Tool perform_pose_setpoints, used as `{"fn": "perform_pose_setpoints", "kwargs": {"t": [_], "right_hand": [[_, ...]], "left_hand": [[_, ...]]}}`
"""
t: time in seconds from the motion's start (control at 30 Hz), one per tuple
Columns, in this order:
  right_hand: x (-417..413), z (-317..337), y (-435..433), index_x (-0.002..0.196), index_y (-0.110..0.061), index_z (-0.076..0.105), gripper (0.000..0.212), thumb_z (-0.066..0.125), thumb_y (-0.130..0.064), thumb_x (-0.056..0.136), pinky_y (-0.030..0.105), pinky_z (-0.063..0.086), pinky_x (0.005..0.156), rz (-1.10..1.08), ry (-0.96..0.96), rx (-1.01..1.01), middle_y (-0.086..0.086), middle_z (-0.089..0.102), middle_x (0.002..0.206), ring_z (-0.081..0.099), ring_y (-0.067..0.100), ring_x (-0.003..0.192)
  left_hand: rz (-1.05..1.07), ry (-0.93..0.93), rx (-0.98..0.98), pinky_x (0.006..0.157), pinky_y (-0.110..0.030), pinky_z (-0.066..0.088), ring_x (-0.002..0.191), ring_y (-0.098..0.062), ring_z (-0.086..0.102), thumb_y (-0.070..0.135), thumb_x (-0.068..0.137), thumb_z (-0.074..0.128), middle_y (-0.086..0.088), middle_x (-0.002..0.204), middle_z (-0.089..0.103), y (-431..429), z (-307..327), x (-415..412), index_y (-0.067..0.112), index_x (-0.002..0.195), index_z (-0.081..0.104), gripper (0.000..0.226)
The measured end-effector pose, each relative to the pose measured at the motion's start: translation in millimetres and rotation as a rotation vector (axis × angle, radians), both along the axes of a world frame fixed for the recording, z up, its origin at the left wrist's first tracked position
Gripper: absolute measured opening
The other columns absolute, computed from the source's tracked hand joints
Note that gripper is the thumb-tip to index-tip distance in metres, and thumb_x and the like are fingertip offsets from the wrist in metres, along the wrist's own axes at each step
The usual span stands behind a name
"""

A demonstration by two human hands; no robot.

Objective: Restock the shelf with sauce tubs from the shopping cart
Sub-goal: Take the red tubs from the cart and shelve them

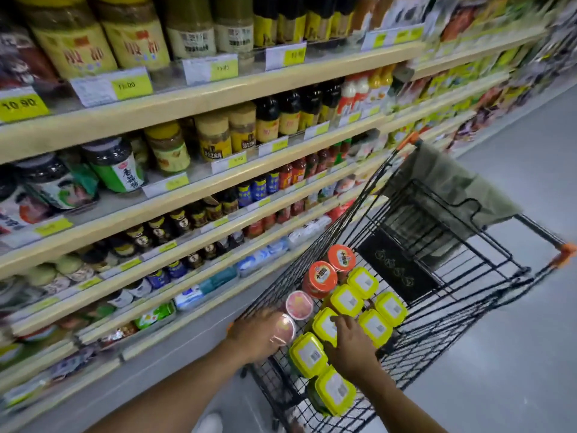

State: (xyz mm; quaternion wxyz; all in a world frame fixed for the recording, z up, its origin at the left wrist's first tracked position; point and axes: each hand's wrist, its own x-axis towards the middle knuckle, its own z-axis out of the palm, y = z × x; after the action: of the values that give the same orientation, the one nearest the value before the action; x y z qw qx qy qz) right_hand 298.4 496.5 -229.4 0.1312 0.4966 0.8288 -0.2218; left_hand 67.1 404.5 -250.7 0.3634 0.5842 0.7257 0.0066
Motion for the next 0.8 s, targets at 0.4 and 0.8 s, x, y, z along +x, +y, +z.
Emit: {"fn": "perform_pose_setpoints", "kwargs": {"t": [0.4,0.8], "right_hand": [[-35.7,-84.5,92.2,0.131,-0.012,0.058,0.062,0.063,-0.043,0.078,0.051,0.054,0.080,0.361,0.007,-0.125,0.015,0.060,0.126,0.062,0.042,0.107],[-38.7,-152.9,129.6,0.139,-0.011,0.052,0.075,0.035,-0.053,0.079,0.048,0.051,0.090,0.386,-0.015,-0.215,0.017,0.050,0.140,0.059,0.042,0.111]], "left_hand": [[0.288,0.027,-0.179,0.106,-0.036,0.044,0.134,-0.025,0.053,0.044,0.087,0.064,0.000,0.149,0.049,33.8,-73.5,15.0,0.032,0.150,0.040,0.068],[0.232,0.071,-0.334,0.091,-0.040,0.053,0.128,-0.033,0.057,0.010,0.088,0.064,-0.003,0.170,0.009,57.4,-178.1,30.6,0.027,0.163,0.005,0.097]]}}
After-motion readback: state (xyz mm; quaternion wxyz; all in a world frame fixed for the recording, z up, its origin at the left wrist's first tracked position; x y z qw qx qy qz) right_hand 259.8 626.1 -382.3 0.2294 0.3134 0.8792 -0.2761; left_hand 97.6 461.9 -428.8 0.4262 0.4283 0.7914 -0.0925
